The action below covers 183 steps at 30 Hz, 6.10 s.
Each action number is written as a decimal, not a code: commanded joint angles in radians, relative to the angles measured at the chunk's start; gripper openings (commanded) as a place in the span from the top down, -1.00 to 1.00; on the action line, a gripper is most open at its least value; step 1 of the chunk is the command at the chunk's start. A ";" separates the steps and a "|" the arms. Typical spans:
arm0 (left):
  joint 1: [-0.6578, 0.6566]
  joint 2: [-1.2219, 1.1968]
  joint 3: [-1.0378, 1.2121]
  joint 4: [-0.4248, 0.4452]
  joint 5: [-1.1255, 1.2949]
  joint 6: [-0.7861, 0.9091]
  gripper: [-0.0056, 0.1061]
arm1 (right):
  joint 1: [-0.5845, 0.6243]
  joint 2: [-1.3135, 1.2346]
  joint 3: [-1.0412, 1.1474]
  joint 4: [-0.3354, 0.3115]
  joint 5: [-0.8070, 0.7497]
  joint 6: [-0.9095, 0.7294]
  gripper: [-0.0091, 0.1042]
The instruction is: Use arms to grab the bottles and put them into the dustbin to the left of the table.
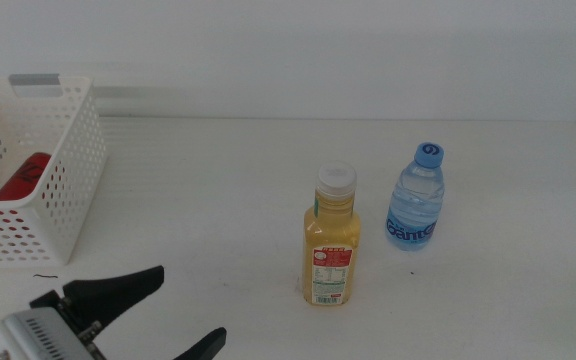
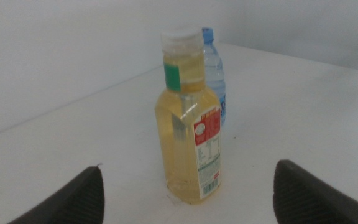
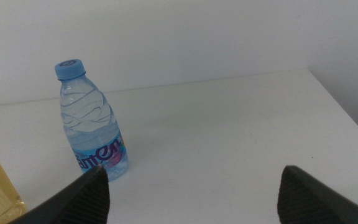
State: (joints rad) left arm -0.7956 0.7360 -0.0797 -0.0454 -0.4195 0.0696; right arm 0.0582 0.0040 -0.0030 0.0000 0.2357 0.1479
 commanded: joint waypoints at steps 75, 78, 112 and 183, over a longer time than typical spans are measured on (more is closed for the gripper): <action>0.289 1.332 -0.708 0.761 -0.639 -0.515 -0.72 | -0.008 -0.004 0.003 -0.013 -0.004 -0.007 -0.69; 0.286 1.344 -0.726 0.768 -0.664 -0.518 -0.72 | -0.008 -0.004 0.003 -0.013 -0.004 -0.007 -0.69; 0.310 0.610 -0.653 0.734 0.021 -0.985 0.82 | -0.008 -0.004 0.003 -0.013 -0.004 -0.007 -0.69; 1.058 1.279 -1.707 -0.124 1.599 0.255 -0.78 | -0.008 -0.004 0.003 -0.013 -0.004 -0.007 -0.69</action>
State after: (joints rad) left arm 0.2730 2.0444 -1.7763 -0.1770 1.1846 0.3451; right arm 0.0582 0.0040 -0.0030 0.0000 0.2357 0.1479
